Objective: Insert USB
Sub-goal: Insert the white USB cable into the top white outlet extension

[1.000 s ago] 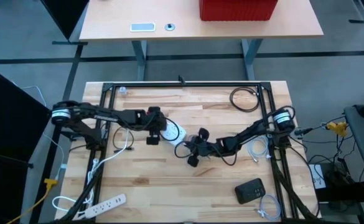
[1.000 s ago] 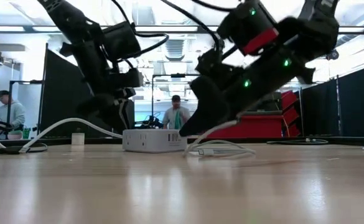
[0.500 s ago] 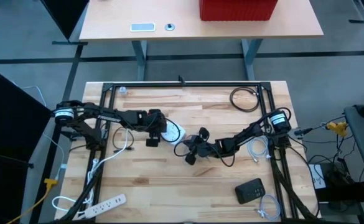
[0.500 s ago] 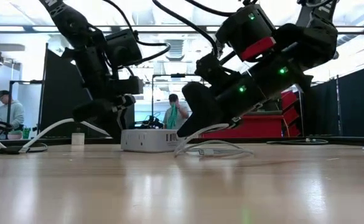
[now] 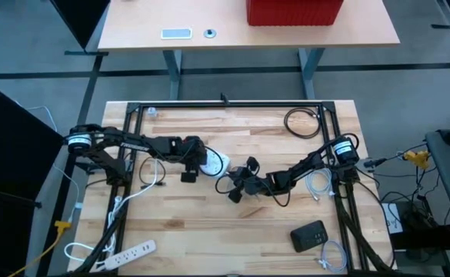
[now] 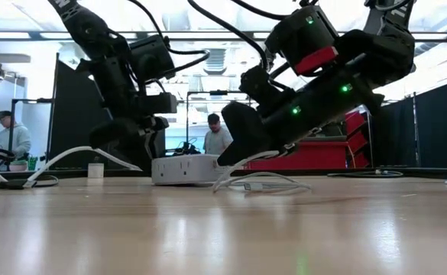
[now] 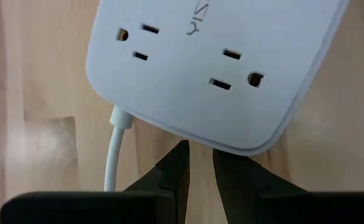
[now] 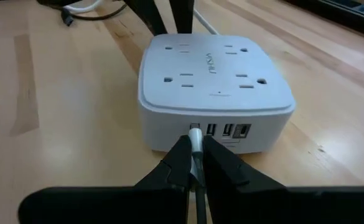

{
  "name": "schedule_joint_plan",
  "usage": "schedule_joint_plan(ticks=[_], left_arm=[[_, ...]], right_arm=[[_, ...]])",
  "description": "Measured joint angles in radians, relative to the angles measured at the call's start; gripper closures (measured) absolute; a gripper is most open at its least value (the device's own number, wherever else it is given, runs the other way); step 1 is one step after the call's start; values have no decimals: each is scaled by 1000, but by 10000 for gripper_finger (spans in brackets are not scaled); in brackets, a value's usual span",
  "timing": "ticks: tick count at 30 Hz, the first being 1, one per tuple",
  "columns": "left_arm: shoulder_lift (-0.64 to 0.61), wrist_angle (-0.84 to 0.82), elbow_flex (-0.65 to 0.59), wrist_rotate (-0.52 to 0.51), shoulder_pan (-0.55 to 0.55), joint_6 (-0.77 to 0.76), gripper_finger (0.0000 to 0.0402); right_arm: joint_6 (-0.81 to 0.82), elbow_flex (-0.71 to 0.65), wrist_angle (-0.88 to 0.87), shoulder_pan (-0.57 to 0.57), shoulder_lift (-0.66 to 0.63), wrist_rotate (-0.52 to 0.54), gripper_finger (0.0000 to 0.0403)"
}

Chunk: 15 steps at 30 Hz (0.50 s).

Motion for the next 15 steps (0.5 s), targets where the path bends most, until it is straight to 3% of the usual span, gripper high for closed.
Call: schedule_joint_plan(ticks=[15], left_arm=[[0,-3,0,6,-3,9,340]], right_arm=[[-32,0,2,-32,0,-24,389]])
